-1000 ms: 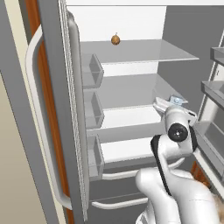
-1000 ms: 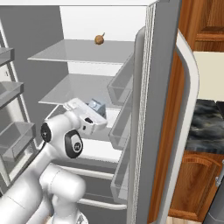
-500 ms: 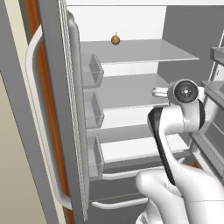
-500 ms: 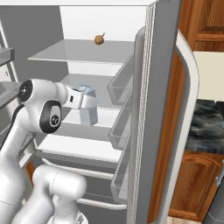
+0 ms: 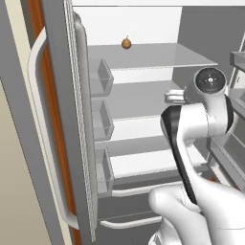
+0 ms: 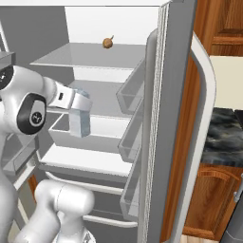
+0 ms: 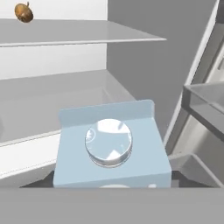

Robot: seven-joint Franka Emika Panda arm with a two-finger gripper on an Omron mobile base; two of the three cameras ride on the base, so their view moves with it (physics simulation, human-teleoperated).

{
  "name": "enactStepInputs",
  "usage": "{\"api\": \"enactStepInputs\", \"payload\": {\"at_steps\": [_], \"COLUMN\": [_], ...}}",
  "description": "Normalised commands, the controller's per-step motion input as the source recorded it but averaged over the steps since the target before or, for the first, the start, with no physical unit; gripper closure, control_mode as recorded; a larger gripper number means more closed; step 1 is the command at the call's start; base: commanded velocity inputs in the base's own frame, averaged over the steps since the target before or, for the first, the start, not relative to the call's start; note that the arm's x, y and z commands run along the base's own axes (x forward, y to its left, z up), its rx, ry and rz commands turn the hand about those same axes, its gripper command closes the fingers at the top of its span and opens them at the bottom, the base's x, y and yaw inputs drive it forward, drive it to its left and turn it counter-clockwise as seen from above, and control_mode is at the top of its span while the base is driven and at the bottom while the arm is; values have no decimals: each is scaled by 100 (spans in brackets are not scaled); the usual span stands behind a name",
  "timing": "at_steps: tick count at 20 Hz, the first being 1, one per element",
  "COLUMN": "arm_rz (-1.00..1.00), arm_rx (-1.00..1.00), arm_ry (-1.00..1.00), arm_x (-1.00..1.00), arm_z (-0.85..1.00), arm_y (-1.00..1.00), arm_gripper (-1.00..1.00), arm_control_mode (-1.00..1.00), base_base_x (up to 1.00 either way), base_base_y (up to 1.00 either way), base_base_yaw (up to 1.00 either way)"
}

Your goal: Take out the milk from the fridge and place it on the tray on the counter. Then take the sugar cube near the tray and place it in the tray.

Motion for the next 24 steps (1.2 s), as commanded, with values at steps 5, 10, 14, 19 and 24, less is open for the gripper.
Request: {"api": "enactStepInputs", "payload": {"at_steps": [5,10,14,19,24], "arm_rz": [27,30,22,17,0], "arm_rx": [1,1,7,4,0], "arm_ry": [-4,-20,-43,-32,0], "arm_x": [-17,-19,-21,-39,0], "arm_z": [-8,-21,-30,-10,0], "arm_y": [0,1,10,9,0], "arm_gripper": [100,100,100,100,100], "arm_control_mode": [-100,-100,-100,100,100], "base_base_x": [0,0,0,-13,-79], "base_base_y": [0,0,0,3,22], "base_base_yaw": [0,0,0,3,11]}}
